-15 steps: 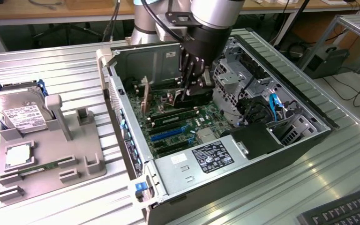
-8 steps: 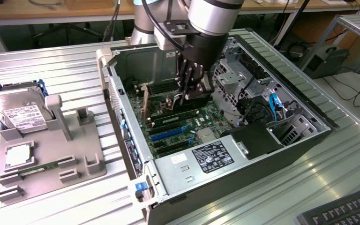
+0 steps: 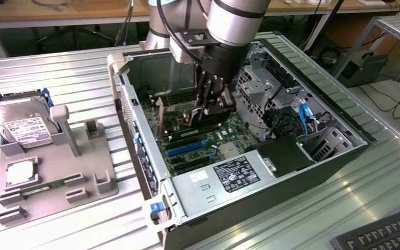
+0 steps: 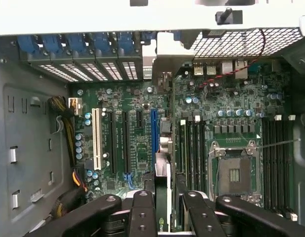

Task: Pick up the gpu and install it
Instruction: 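Insert the gpu into the slot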

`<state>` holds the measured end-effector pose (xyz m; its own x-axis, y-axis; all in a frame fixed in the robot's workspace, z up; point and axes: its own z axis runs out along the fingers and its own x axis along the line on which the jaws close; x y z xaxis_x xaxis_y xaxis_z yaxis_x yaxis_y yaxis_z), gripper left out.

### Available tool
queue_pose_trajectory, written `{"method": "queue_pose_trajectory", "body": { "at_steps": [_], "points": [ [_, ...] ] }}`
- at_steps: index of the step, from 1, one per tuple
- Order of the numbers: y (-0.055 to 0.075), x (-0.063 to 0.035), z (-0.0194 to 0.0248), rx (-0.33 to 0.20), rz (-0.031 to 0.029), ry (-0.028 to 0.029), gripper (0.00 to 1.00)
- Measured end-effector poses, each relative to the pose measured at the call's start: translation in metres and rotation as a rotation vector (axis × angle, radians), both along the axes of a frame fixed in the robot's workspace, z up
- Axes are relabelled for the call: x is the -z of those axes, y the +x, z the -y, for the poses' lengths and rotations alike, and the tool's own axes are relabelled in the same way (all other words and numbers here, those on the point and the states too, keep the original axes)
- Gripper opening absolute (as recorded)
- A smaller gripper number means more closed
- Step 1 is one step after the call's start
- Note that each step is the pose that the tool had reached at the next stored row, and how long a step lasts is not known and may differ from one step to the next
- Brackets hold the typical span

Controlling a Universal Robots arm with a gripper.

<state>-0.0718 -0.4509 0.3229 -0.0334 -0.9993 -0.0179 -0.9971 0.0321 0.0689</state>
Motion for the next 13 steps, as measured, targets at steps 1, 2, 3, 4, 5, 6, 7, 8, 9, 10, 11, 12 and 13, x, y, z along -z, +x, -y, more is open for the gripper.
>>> {"method": "queue_pose_trajectory", "body": {
  "at_steps": [1, 2, 3, 4, 5, 6, 7, 8, 9, 10, 11, 12, 13],
  "points": [
    [0.000, 0.0012, 0.0000, -0.002, 0.0000, 0.0000, 0.26],
    [0.000, 0.0024, 0.0000, -0.005, 0.0000, 0.0000, 0.26],
    [0.000, 0.0034, 0.0000, -0.010, 0.0000, 0.0000, 0.26],
    [0.000, 0.0043, 0.0000, -0.016, -0.0001, -0.0001, 0.26],
    [0.000, 0.0053, 0.0000, -0.023, 0.0000, 0.0000, 0.26],
    [-0.001, 0.0062, 0.0000, -0.032, 0.0000, 0.0001, 0.26],
    [-0.001, 0.0075, 0.0001, -0.045, 0.0000, 0.0001, 0.26],
    [-0.002, 0.0091, 0.0005, -0.053, 0.0000, 0.0001, 0.26],
    [-0.003, 0.0106, 0.0008, -0.055, 0.0001, 0.0001, 0.26],
    [-0.004, 0.0118, 0.0009, -0.055, 0.0001, 0.0000, 0.26],
    [-0.005, 0.0133, 0.0009, -0.055, 0.0003, 0.0000, 0.26],
    [-0.006, 0.0150, 0.0009, -0.055, 0.0008, -0.0001, 0.26],
    [-0.008, 0.0168, 0.0010, -0.055, 0.0016, 0.0000, 0.26]
  ]
}}
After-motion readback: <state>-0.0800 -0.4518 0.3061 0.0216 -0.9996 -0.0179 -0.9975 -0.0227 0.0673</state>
